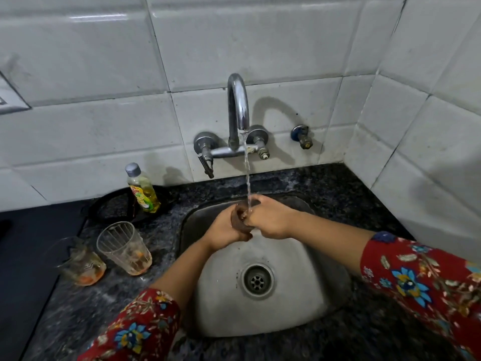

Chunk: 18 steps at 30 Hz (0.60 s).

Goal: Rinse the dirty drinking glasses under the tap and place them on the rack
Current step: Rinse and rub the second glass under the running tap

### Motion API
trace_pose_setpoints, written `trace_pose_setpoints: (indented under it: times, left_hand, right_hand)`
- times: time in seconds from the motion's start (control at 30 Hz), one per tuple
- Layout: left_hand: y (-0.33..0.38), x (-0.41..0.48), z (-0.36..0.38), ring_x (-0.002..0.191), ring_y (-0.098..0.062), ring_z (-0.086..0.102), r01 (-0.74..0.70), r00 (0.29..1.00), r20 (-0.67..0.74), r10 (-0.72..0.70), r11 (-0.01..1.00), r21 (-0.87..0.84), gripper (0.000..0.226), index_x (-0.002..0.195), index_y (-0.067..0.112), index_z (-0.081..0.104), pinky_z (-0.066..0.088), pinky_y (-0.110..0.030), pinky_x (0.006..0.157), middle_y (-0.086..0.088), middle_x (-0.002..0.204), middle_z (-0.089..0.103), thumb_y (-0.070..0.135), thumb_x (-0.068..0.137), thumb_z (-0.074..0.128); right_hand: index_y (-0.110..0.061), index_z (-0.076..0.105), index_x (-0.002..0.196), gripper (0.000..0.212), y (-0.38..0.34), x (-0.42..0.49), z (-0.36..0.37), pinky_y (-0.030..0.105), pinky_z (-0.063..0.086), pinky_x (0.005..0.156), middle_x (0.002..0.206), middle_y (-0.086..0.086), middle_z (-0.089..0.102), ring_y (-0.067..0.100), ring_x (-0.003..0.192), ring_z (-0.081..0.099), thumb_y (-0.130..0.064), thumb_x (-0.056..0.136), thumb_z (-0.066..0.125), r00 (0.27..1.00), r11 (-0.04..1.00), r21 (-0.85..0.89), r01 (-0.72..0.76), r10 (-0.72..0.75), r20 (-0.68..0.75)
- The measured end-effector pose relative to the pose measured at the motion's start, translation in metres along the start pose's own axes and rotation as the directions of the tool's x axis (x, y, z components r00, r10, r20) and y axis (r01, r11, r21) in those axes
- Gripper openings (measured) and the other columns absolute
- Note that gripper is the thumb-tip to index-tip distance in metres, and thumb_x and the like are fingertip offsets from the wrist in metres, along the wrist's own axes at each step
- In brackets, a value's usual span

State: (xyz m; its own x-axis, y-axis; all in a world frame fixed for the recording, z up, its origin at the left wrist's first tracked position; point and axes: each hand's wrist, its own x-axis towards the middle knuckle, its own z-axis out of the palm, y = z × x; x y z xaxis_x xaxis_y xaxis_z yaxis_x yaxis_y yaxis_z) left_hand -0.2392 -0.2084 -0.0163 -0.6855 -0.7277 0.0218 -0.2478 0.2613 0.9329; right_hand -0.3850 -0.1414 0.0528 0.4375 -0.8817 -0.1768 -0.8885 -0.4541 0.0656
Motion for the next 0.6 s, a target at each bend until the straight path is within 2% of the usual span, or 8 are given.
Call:
trace_pose_setpoints:
  times: [0.07, 0.13, 0.17, 0.27, 0.37, 0.47, 0.53, 0.6]
  left_hand:
    - [0.005, -0.002, 0.009, 0.092, -0.009, 0.067, 0.007, 0.992, -0.127, -0.008, 1.0, -0.006, 0.046, 0.101, 0.017, 0.063, 0.052, -0.029, 0.081, 0.004, 0.097, 0.07, -0.001, 0.06, 0.073]
    - [0.008, -0.006, 0.019, 0.091, -0.013, 0.067, 0.048, 0.973, -0.224, -0.055, 0.998, -0.039, 0.039, 0.097, 0.02, 0.062, 0.054, -0.029, 0.081, 0.001, 0.094, 0.071, 0.004, 0.064, 0.074]
    - [0.01, -0.008, 0.023, 0.091, -0.016, 0.067, 0.067, 0.969, -0.231, -0.088, 0.993, -0.095, 0.039, 0.1, 0.018, 0.062, 0.054, -0.025, 0.079, -0.002, 0.096, 0.07, 0.003, 0.066, 0.075]
    - [0.017, -0.02, 0.032, 0.083, -0.016, 0.063, 0.195, 0.96, -0.145, -0.241, 0.941, -0.275, 0.045, 0.112, 0.011, 0.058, 0.051, -0.023, 0.063, -0.011, 0.099, 0.069, -0.001, 0.072, 0.075]
    - [0.027, -0.033, 0.038, 0.071, -0.01, 0.06, 0.171, 0.97, -0.124, -0.211, 0.946, -0.276, 0.026, 0.088, 0.014, 0.058, 0.049, -0.025, 0.059, 0.001, 0.079, 0.066, -0.007, 0.076, 0.068]
    - [0.029, -0.04, 0.037, 0.095, -0.014, 0.062, 0.17, 0.981, -0.049, -0.19, 0.949, -0.265, 0.046, 0.104, 0.021, 0.049, 0.057, -0.023, 0.071, -0.004, 0.105, 0.061, -0.012, 0.077, 0.064]
    - [0.029, -0.039, 0.03, 0.107, -0.018, 0.058, 0.198, 0.98, 0.064, -0.188, 0.957, -0.213, 0.068, 0.126, 0.019, 0.036, 0.058, -0.028, 0.078, -0.007, 0.119, 0.054, -0.014, 0.074, 0.064]
    - [0.031, -0.03, 0.018, 0.101, -0.014, 0.058, 0.283, 0.955, 0.131, -0.267, 0.951, -0.125, 0.069, 0.13, 0.014, 0.037, 0.056, -0.025, 0.076, -0.004, 0.114, 0.056, -0.011, 0.071, 0.064]
  right_hand:
    - [-0.017, 0.07, 0.101, 0.033, -0.005, 0.005, 0.004, 0.037, 0.038, 0.106, 0.108, 0.005, 0.069, 0.023, 0.107, 0.06, 0.0, 0.081, 0.05, 0.981, 0.917, 0.361, -0.167, 0.191, -0.032]
    - [-0.02, 0.074, 0.098, 0.041, -0.012, 0.007, 0.011, 0.035, 0.049, 0.097, 0.105, 0.003, 0.072, 0.018, 0.101, 0.064, 0.007, 0.078, 0.051, 0.893, 0.576, 0.775, -0.26, 0.449, -0.034]
    - [-0.018, 0.075, 0.097, 0.041, -0.016, 0.005, 0.015, 0.035, 0.051, 0.096, 0.104, 0.002, 0.072, 0.015, 0.1, 0.065, 0.01, 0.076, 0.052, 0.828, 0.456, 0.862, -0.222, 0.555, -0.08]
    - [-0.015, 0.067, 0.114, 0.048, -0.024, -0.005, 0.027, 0.034, 0.044, 0.104, 0.121, 0.001, 0.061, 0.014, 0.116, 0.055, 0.011, 0.074, 0.058, 0.656, 0.399, 0.91, -0.115, 0.719, -0.232]
    - [-0.021, 0.039, 0.14, 0.066, -0.04, -0.015, 0.038, 0.032, 0.041, 0.105, 0.136, 0.003, 0.047, 0.017, 0.123, 0.048, -0.005, 0.081, 0.065, 0.735, 0.065, 0.987, -0.145, 0.675, 0.063]
    - [-0.021, 0.04, 0.133, 0.062, -0.05, -0.015, 0.046, 0.025, 0.046, 0.091, 0.126, 0.005, 0.058, 0.016, 0.111, 0.055, -0.015, 0.08, 0.072, 0.734, -0.165, 0.977, -0.134, 0.646, 0.21]
    - [-0.016, 0.049, 0.122, 0.053, -0.049, -0.014, 0.046, 0.018, 0.047, 0.08, 0.118, 0.006, 0.063, 0.016, 0.108, 0.059, -0.017, 0.076, 0.076, 0.679, -0.209, 0.976, -0.06, 0.708, 0.193]
    - [-0.012, 0.052, 0.12, 0.053, -0.045, -0.014, 0.046, 0.016, 0.046, 0.078, 0.115, 0.006, 0.063, 0.017, 0.106, 0.06, -0.014, 0.074, 0.078, 0.65, -0.166, 0.985, -0.042, 0.745, 0.153]
